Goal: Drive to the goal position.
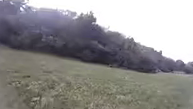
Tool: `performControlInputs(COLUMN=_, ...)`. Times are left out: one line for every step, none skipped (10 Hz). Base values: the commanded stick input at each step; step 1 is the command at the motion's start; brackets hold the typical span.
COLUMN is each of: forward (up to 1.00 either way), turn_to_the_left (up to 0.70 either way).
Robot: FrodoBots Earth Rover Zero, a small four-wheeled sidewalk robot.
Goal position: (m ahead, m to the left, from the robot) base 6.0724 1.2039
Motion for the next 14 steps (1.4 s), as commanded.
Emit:
performControlInputs(forward=1.0, turn_to_the_left=-0.4)
performControlInputs(forward=1.0, turn_to_the_left=-0.4)
performControlInputs(forward=1.0, turn_to_the_left=-0.4)
performControlInputs(forward=1.0, turn_to_the_left=-0.4)
performControlInputs(forward=1.0, turn_to_the_left=-0.05)
performControlInputs(forward=1.0, turn_to_the_left=-0.02)
performControlInputs(forward=1.0, turn_to_the_left=0.0)
performControlInputs(forward=1.0, turn_to_the_left=-0.02)
performControlInputs(forward=1.0, turn_to_the_left=-0.04)
performControlInputs(forward=1.0, turn_to_the_left=-0.36)
performControlInputs(forward=1.0, turn_to_the_left=-0.37)
performControlInputs(forward=1.0, turn_to_the_left=-0.37)
performControlInputs(forward=1.0, turn_to_the_left=-0.37)
performControlInputs(forward=1.0, turn_to_the_left=-0.05)
